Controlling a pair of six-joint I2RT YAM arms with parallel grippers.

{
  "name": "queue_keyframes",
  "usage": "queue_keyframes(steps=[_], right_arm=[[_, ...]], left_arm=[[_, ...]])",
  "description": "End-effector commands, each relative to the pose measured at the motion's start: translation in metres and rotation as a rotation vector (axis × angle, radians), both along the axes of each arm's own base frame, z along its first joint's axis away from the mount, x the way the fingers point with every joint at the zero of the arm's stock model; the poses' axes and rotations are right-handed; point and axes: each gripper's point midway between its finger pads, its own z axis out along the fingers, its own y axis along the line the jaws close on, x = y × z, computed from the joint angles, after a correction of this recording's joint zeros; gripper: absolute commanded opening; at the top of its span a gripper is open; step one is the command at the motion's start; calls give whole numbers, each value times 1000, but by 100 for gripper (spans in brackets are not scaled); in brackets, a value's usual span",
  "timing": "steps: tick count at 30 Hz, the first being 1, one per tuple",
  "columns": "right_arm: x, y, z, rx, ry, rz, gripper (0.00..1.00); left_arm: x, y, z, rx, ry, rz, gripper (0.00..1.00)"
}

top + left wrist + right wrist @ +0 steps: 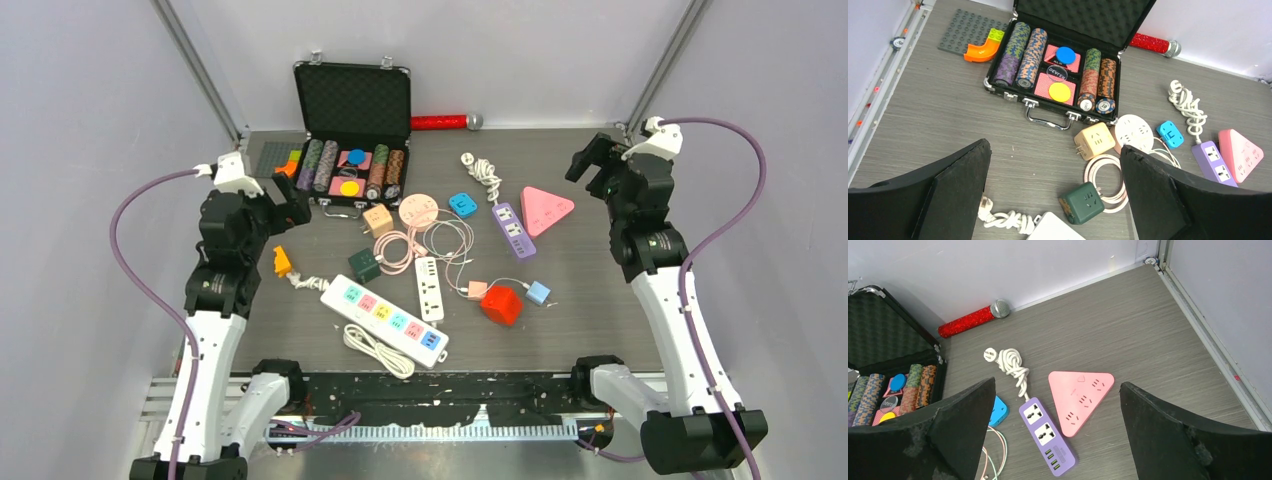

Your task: Insert the plug

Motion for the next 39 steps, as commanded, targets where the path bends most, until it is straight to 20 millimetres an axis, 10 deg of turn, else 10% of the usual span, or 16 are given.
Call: queue_keyframes(steps=[1, 10, 21, 39], right_arm=[[4, 1, 3, 15, -23, -4, 99], [9, 10, -15, 51, 22, 33, 98], [13, 27, -63, 196, 152, 53, 91], [11, 34, -97, 265, 262, 40, 87]], left_arm=[[4, -5, -2, -28, -27, -13, 100], [4, -11, -68, -111, 112, 0, 100], [-63, -25, -192, -377, 692, 180, 97], [-25, -2, -268, -496, 818, 452, 71]])
